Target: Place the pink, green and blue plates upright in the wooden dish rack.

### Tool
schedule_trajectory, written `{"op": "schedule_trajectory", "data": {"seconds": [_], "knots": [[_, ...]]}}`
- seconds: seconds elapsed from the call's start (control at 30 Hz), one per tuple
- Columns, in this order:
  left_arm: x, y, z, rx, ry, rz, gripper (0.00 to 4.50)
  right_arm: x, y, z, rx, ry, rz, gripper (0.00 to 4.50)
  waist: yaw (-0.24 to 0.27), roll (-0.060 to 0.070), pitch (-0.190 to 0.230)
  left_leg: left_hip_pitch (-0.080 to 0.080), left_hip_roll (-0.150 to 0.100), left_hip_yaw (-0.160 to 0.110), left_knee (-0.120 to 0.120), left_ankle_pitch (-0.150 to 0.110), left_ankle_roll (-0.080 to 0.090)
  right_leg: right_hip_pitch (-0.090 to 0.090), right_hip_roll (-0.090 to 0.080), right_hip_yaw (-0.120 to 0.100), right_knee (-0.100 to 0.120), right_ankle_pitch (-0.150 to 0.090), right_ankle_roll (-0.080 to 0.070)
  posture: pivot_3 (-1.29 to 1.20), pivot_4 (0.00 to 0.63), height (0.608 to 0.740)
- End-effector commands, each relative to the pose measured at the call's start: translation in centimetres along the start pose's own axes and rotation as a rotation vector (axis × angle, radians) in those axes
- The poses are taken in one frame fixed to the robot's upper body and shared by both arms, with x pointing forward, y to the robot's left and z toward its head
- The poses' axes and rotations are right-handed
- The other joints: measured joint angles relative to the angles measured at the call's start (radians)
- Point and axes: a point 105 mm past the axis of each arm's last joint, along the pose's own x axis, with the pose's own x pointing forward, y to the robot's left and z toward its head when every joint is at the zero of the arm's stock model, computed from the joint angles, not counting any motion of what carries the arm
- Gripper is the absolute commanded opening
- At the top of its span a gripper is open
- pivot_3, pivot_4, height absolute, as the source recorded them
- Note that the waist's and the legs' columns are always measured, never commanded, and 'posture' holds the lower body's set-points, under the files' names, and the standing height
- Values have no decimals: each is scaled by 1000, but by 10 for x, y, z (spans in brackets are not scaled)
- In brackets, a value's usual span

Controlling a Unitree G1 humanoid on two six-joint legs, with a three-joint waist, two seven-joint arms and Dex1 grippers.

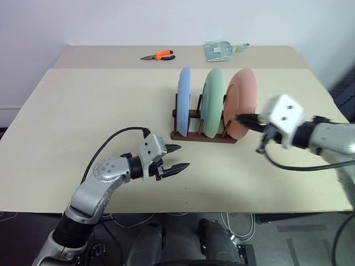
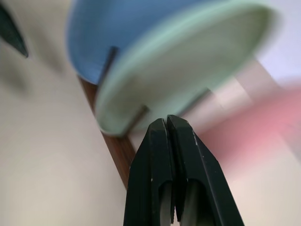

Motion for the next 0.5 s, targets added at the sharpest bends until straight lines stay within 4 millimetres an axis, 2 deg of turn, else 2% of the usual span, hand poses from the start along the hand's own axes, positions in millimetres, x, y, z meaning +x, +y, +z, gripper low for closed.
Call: {"op": "schedule_trajectory", "data": {"seconds": [0.03, 0.13, 0.27, 0.37, 0.43, 0.5], "knots": [[-19, 24, 0, 34, 10, 101, 2985, -37, -2, -2, 104, -39, 21, 24, 0, 0, 0, 0, 0, -1, 0, 0, 0, 1, 0, -1, 0, 0, 0, 0, 150, 740], [-41, 49, -14, 7, 48, 220, 2985, -51, -9, -31, 215, -8, -63, 24, -6, 0, -1, 2, 1, 0, 0, 0, 0, 1, 1, -1, 0, -2, 3, 0, 150, 740], [-76, 74, -25, -25, 70, 359, 2985, -54, -19, -73, 321, 24, -188, 24, -11, 0, -1, 3, 1, 1, 0, 0, 0, 2, 1, -1, 0, -2, 2, 0, 150, 740], [-99, 81, -33, -42, 87, 426, 2985, -48, -16, -93, 373, 17, -211, 24, -8, 1, 0, 2, 1, 1, 0, 0, 0, 1, 0, -1, 0, -1, 2, 0, 150, 740], [-105, 81, -38, -48, 104, 439, 2985, -44, -16, -100, 382, 11, -217, 24, -5, 2, 0, 2, 1, 1, 0, 0, 0, 1, 0, -1, 0, 0, 0, 0, 150, 740], [-106, 78, -40, -63, 98, 441, 2985, -41, -16, -99, 393, -16, -212, 24, -3, 2, 0, 2, 1, 1, 0, 0, 0, 1, 0, 0, 0, 0, 0, 0, 150, 740]]}}
